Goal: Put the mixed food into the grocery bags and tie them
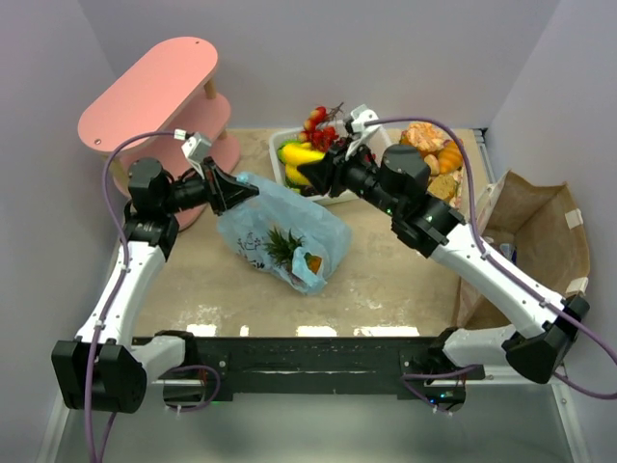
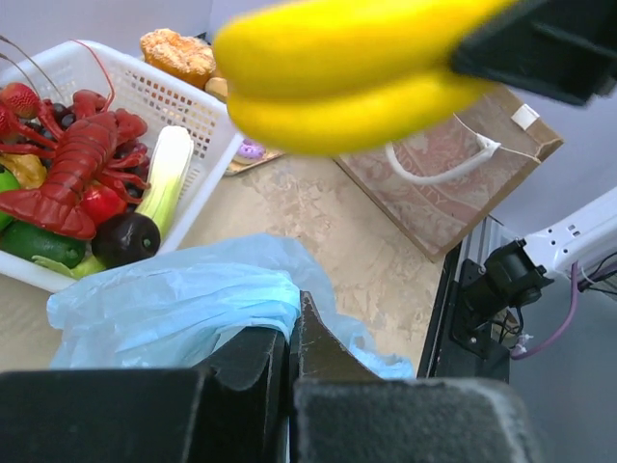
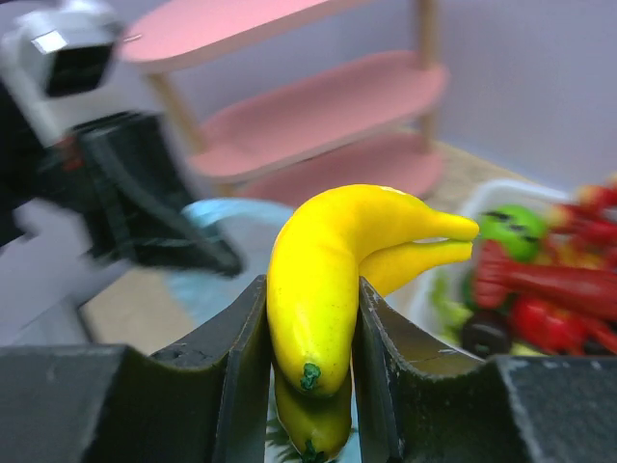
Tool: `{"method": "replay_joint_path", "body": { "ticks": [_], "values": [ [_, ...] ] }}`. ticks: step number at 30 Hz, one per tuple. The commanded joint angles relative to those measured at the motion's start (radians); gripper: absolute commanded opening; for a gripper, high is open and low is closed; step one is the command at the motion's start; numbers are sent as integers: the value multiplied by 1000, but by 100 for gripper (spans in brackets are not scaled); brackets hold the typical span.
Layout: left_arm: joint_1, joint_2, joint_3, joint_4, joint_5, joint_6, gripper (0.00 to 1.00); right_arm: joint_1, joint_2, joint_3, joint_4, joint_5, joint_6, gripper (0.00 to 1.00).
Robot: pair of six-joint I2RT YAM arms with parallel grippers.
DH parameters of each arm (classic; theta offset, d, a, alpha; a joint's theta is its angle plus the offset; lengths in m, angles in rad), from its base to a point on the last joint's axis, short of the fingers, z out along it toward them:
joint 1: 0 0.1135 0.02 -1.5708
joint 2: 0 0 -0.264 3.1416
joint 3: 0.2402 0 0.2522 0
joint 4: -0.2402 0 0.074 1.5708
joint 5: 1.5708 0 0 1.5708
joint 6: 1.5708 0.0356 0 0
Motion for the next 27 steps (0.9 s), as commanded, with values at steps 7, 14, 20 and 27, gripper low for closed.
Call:
{"method": "replay_joint_path", "body": {
  "ticks": [7, 14, 20, 27],
  "values": [
    [26, -4, -26, 103, 59, -66, 0, 56, 33, -157, 215, -583, 152, 0],
    [32, 0, -32, 109, 53, -73, 0, 62, 77, -145, 227, -632, 171, 0],
    [61, -18, -42, 118, 41, -70, 0, 63, 10, -146, 111, -496, 136, 0],
    [110, -12, -58, 180, 74, -127, 0, 62, -33, -191, 77, -497, 138, 0]
  ]
}}
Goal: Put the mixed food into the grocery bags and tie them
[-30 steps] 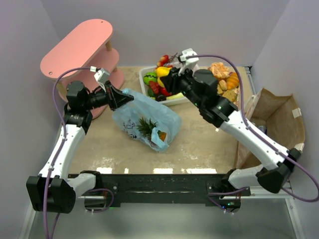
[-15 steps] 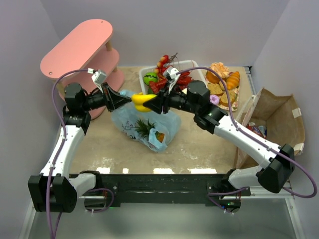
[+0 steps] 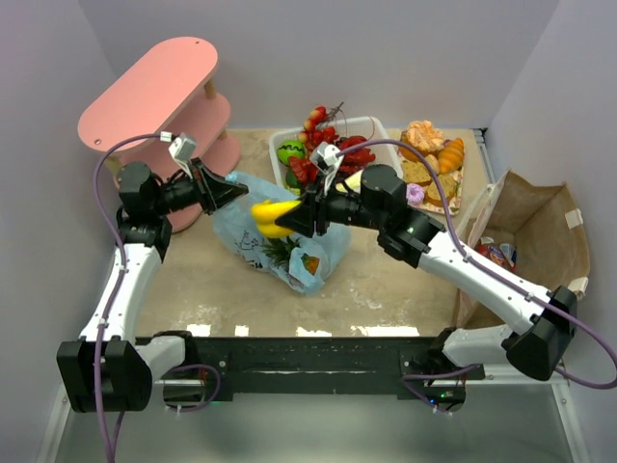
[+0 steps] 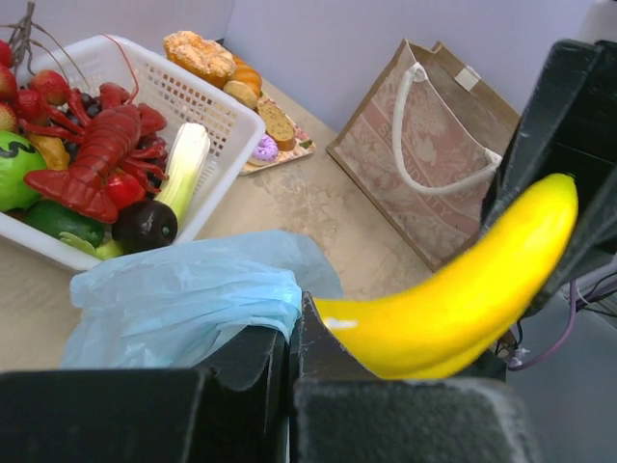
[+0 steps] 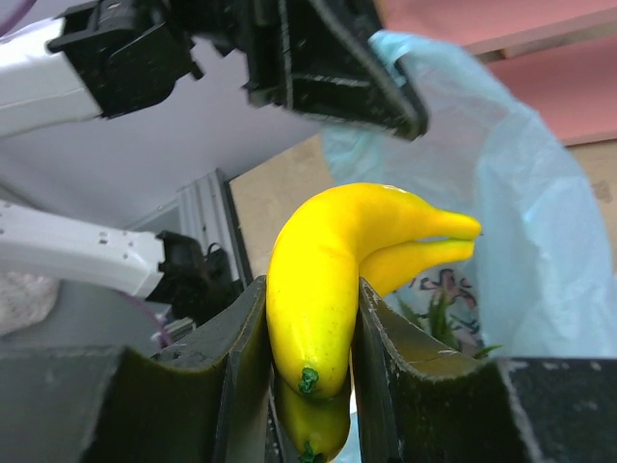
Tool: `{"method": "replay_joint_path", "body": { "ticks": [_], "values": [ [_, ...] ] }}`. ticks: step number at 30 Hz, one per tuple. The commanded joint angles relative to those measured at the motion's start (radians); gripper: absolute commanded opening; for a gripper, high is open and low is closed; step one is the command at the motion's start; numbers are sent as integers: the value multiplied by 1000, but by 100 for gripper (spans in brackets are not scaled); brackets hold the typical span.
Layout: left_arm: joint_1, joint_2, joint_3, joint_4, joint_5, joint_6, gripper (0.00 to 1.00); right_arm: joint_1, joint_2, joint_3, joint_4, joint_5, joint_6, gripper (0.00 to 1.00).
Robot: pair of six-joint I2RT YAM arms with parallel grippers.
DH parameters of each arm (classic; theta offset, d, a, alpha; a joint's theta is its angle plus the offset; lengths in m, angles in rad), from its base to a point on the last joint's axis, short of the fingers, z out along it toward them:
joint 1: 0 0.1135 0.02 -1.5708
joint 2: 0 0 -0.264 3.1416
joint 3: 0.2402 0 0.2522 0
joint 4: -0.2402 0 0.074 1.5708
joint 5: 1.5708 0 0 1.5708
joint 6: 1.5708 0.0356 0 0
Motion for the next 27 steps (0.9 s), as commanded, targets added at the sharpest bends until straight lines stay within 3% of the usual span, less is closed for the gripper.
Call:
{"method": "replay_joint_path", "body": {
  "ticks": [1, 13, 19, 22, 27],
  "values": [
    [20, -10, -7, 98, 27, -47, 0, 11, -33, -34, -11, -77, 34, 0],
    [20, -17, -20, 139, 126, -64, 0, 9, 102, -11, 87, -60, 23, 0],
    [18, -33, -30, 167, 156, -76, 0, 15, 185, 46, 104, 61, -44, 0],
    [18, -27, -44, 271, 175, -140, 0, 40, 251, 78, 121, 91, -56, 0],
    [18, -17, -81, 498, 218, -334, 0, 100, 288, 31, 165, 423, -82, 0]
  ]
}}
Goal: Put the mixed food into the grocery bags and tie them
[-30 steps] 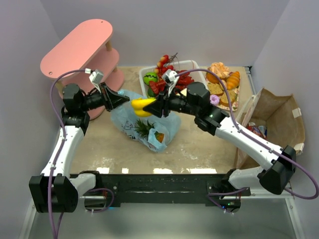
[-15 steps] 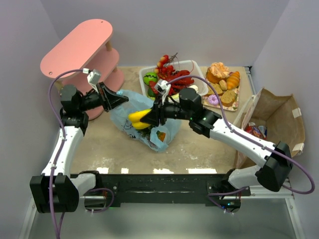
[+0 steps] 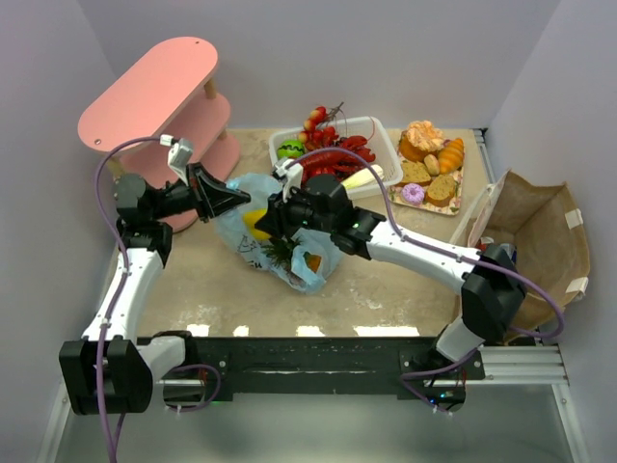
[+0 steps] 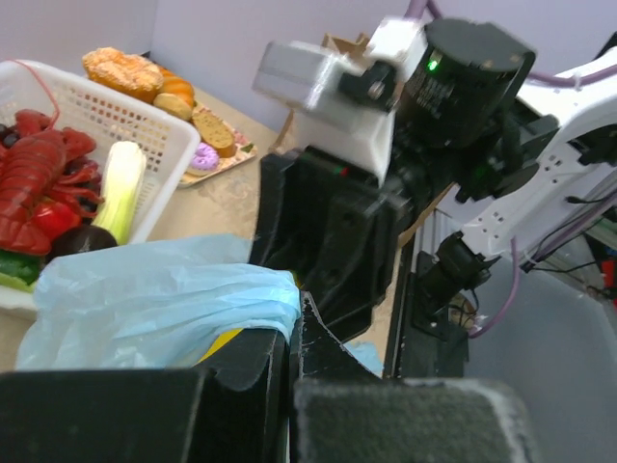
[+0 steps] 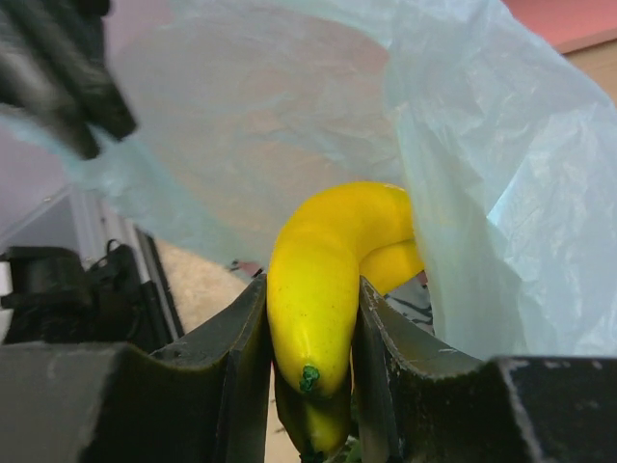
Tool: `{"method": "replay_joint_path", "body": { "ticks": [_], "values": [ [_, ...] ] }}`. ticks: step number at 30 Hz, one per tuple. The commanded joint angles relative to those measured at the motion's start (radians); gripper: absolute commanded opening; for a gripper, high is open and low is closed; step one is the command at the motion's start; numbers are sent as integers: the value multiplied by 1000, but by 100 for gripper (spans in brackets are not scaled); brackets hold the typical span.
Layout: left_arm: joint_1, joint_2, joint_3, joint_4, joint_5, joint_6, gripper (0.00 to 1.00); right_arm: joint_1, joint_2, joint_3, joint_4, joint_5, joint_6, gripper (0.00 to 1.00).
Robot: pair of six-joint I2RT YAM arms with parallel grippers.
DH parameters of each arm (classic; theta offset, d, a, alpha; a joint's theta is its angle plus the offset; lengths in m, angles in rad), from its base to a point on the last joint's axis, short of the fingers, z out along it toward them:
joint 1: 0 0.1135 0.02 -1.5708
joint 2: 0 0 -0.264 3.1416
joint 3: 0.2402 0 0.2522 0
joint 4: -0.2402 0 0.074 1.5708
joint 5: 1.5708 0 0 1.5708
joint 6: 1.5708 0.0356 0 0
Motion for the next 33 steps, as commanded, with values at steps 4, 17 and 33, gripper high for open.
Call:
{"method": "replay_joint_path", "body": {
  "ticks": [4, 17, 33],
  "values": [
    [4, -4, -21, 238, 50, -161, 0, 45, -29, -37, 129, 380, -79, 0],
    [13, 36, -35, 799, -41, -710, 0, 132, 227, 68, -81, 720, -41, 26],
    [40, 65, 63, -24, -159, -83, 0, 129, 40, 58, -144, 314, -149, 99]
  ]
}}
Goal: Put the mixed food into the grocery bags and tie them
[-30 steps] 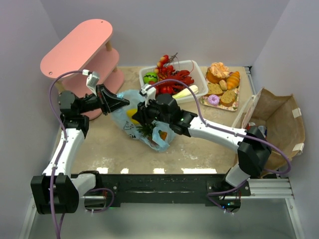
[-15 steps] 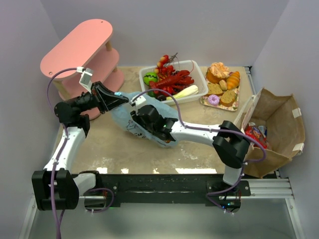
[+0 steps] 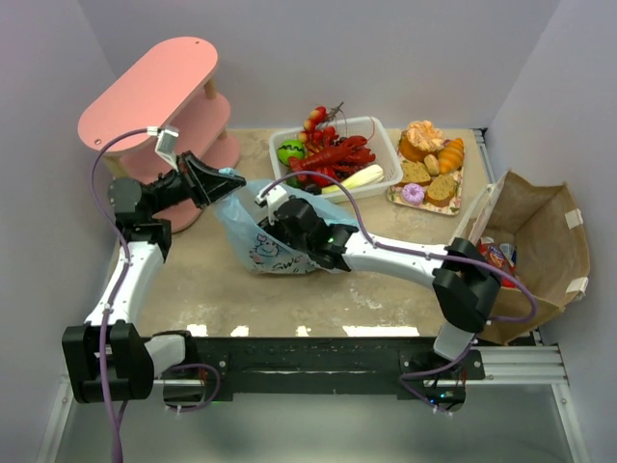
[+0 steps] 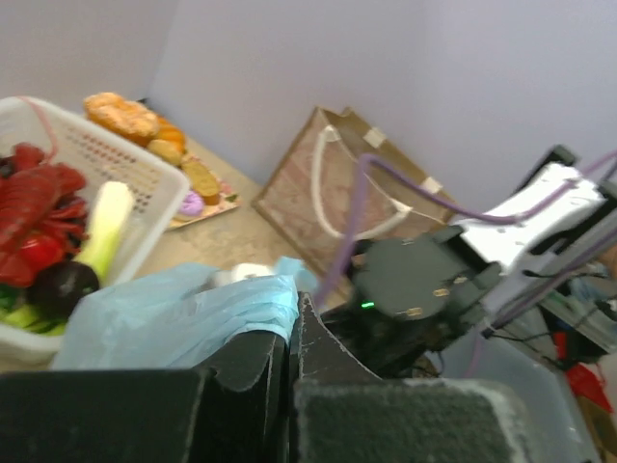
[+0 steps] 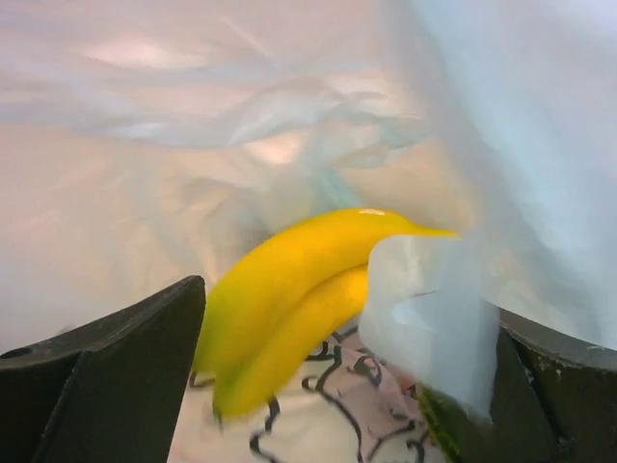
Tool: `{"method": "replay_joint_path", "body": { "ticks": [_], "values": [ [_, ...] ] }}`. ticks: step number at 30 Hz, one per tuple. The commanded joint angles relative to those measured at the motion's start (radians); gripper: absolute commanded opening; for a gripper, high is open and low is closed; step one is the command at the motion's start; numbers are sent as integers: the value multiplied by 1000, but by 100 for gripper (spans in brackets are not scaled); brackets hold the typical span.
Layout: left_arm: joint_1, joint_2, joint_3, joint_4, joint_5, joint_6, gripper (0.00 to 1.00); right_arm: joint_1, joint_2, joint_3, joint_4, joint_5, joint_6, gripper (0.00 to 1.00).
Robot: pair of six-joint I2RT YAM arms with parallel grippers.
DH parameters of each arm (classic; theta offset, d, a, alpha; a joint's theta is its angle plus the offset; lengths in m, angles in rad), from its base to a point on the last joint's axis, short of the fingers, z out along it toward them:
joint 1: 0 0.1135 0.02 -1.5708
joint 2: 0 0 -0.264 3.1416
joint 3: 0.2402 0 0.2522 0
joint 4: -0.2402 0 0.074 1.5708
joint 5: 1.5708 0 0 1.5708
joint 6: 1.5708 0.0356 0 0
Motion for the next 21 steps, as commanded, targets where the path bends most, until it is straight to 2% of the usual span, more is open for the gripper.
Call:
{"method": "replay_joint_path", "body": {
  "ticks": [1, 3, 6, 11, 13, 17, 21],
  "values": [
    [11, -2, 103, -497, -100, 436, 0, -4, -131, 65, -55, -165, -44, 99],
    [11, -13, 135, -638, -139, 515, 0, -4, -174, 88, -72, -170, -39, 99],
    [11, -25, 157, -747, -185, 636, 0, -4, -228, 120, -123, -160, -42, 99],
    [11, -19, 160, -789, -191, 666, 0, -15, -297, 151, -167, -142, -59, 99],
    [11, -27, 148, -768, -173, 649, 0, -21, -282, 180, -224, -60, -61, 99],
    [12, -53, 111, -626, -108, 568, 0, -35, -230, 197, -310, 131, -65, 99],
    [11, -59, 66, -435, -42, 439, 0, -35, -196, 171, -303, 192, -122, 99]
  ]
}}
